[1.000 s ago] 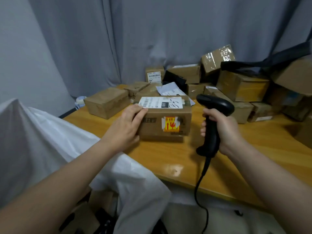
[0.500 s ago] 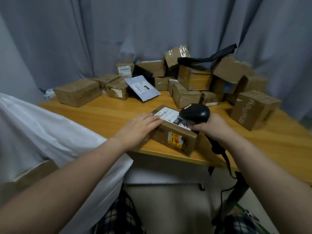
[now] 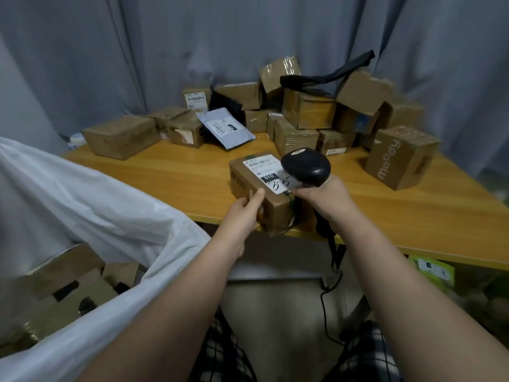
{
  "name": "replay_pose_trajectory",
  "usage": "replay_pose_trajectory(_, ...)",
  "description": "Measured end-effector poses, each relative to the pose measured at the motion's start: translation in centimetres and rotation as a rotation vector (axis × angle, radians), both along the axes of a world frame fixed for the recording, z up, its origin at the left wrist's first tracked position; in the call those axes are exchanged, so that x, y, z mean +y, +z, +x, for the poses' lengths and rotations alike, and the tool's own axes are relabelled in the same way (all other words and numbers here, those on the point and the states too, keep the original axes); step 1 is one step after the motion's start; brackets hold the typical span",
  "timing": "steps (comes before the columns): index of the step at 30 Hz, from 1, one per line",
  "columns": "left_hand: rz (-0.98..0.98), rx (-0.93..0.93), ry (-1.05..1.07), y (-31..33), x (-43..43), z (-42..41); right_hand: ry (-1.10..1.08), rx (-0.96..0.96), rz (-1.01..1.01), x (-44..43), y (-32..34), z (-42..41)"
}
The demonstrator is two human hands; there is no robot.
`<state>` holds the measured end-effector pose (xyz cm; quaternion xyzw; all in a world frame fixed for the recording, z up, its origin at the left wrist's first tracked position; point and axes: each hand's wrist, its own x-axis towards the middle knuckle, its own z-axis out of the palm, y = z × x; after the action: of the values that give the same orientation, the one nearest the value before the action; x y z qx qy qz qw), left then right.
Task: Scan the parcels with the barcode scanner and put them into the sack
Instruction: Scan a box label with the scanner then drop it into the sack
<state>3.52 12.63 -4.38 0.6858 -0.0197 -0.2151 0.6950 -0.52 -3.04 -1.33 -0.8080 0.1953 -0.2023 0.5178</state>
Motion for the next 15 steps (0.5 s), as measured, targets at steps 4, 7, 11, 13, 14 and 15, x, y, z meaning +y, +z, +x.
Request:
replay_pose_trajectory(4,-0.043,0.015,0.016,-0.2,-0.4,0.5,0.01,-0.159,0.101,0.8,-0.7,-1.5)
replay_pose_trajectory(7,-0.084,-0.045,0.036,-0.8,0.0,0.5,-0.002,-0.253,0.116,1.7,-1.8,-2.5)
replay_pose_trajectory(11,-0.188,-0.151,-0.001,-1.3,1.6,0.7,-0.019,-0.331,0.149,2.5,-3.1,-3.7)
replay_pose_trajectory(13,-0.186,-0.285,-0.025,-1.2,2.4,1.1,0.011,-0.331,0.148,2.7,-3.5,-4.0)
replay_pose_trajectory(14,-0.174,-0.355,-0.052,-0.9,2.9,1.3,0.034,-0.326,0.146,2.8,-3.8,-4.1)
replay_pose_trajectory(15,-0.16,-0.42,-0.088,-0.7,3.3,1.5,0.047,-0.323,0.143,3.0,-4.1,-4.1)
